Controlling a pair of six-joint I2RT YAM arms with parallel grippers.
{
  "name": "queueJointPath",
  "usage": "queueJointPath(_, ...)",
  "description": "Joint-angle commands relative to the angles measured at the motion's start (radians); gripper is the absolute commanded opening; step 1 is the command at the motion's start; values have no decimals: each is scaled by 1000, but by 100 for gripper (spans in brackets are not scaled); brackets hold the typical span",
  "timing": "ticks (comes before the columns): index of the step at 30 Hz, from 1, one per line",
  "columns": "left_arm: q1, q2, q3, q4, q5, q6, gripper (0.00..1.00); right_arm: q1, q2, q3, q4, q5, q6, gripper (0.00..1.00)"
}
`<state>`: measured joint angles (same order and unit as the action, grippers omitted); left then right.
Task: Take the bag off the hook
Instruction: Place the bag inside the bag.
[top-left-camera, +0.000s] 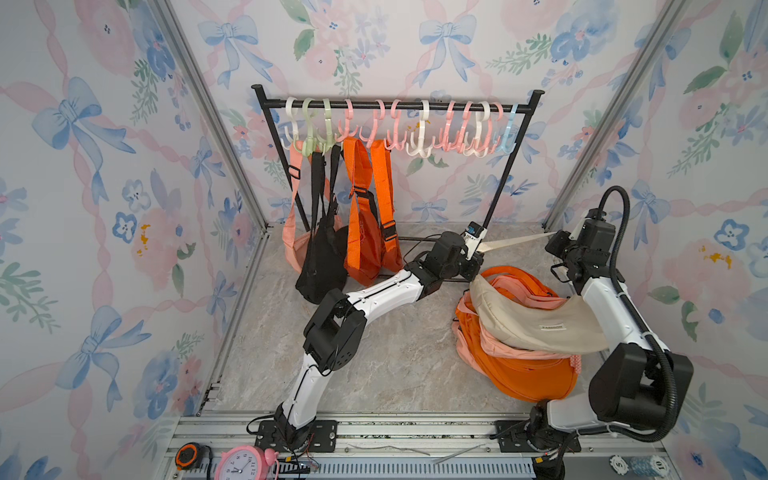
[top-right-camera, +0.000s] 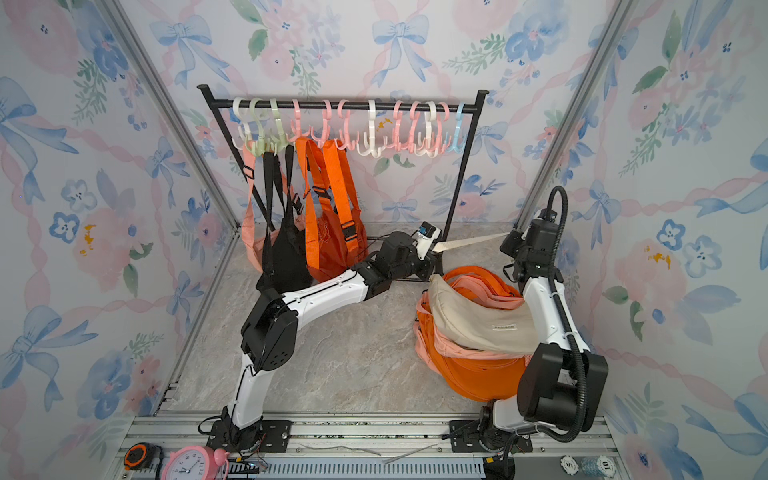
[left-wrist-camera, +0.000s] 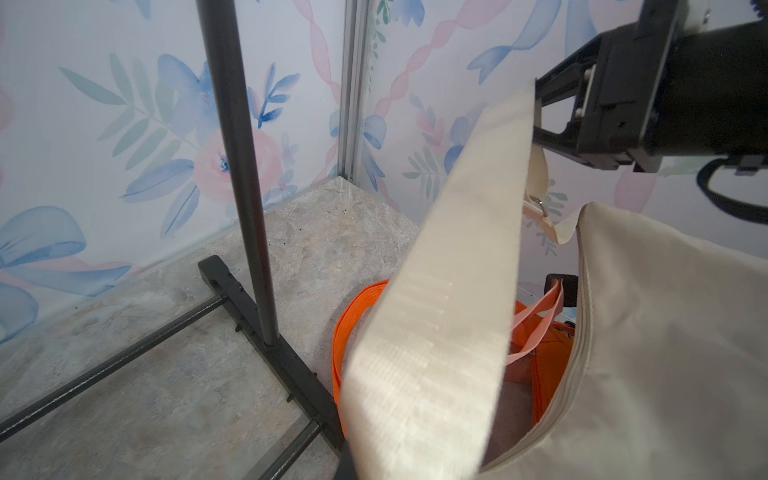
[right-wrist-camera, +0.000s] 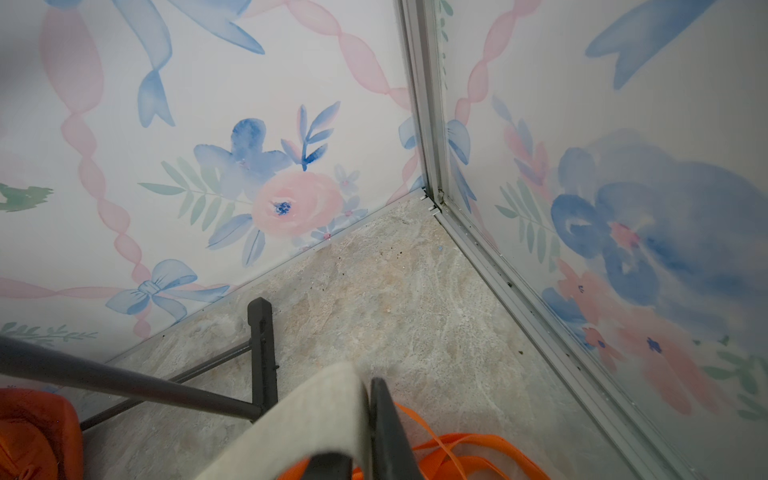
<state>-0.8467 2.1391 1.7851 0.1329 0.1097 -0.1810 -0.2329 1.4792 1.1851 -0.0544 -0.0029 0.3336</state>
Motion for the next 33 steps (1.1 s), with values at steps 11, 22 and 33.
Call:
queueJointPath(11,11,115,68,-25,-7,-26,29,-15,89,-92,139,-2,35,53)
queueJointPath(22,12,79,36,-29,-42,-5,67,-3,62,-119,142,16,20,89)
queueJointPath(33,12,-128,-134,73,-114,36,73,71,-60,-68,97,21,-35,93)
